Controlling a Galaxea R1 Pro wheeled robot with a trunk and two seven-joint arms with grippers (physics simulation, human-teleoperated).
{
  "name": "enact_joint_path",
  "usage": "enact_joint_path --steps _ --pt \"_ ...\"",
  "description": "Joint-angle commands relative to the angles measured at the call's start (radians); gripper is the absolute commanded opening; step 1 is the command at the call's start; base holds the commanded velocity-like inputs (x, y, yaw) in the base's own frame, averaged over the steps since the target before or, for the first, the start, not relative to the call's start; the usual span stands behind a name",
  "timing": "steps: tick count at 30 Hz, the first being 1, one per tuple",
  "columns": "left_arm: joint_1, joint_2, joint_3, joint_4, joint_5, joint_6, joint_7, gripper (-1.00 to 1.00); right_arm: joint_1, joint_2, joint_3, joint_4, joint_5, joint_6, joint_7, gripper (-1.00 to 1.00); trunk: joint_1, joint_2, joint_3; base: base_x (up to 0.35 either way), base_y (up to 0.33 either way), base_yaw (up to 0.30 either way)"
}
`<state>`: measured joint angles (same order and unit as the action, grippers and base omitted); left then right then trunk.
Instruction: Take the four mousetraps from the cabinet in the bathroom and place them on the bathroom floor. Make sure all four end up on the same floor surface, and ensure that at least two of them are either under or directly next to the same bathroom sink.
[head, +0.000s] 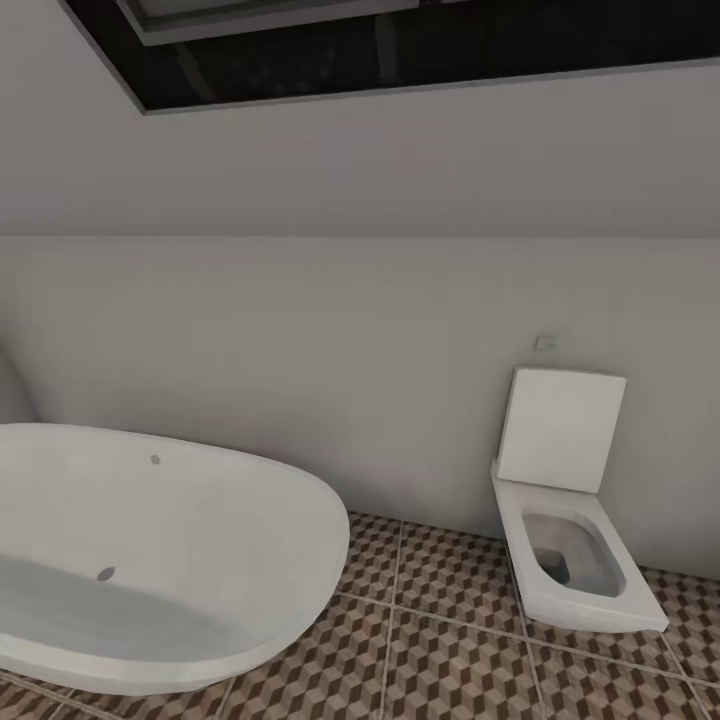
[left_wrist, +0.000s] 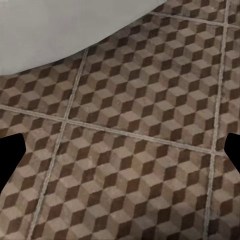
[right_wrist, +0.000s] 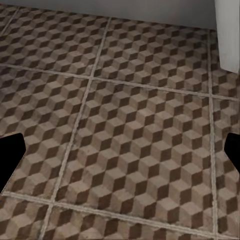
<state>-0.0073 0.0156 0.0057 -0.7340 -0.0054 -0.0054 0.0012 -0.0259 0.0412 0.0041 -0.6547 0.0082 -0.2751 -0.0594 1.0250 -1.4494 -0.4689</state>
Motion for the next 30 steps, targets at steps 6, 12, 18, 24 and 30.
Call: enact_joint_path --steps 6,12,18,24,30 --pt "0.0 0.0 0.0 -0.033 -0.001 -0.01 0.0 1.0 -0.001 0.0 0.0 -0.12 0.002 0.081 -0.01 1.0 0.0 -0.001 -0.001 0.0 0.0 0.0" --pt "0.0 0.0 0.0 -0.075 -0.001 -0.015 0.0 1.0 -0.002 0.0 0.001 -0.214 0.002 0.153 -0.01 1.0 0.0 -0.001 -0.001 0.0 0.0 0.0" --pt "0.0 0.001 0.0 -0.07 0.0 -0.018 0.0 1.0 -0.002 -0.015 0.002 -0.236 0.002 0.167 -0.006 1.0 0.0 -0.001 -0.001 0.0 0.0 0.0" --pt "0.0 0.003 0.001 -0.033 0.0 -0.045 0.001 1.0 -0.002 -0.047 0.006 -0.238 -0.001 0.165 -0.001 1.0 0.0 -0.001 -0.001 0.0 0.0 0.0" --pt "0.0 0.004 0.002 -0.031 0.0 -0.05 0.003 1.0 -0.002 -0.052 0.007 -0.236 -0.002 0.165 -0.001 1.0 0.0 -0.001 -0.001 0.0 0.0 0.0"
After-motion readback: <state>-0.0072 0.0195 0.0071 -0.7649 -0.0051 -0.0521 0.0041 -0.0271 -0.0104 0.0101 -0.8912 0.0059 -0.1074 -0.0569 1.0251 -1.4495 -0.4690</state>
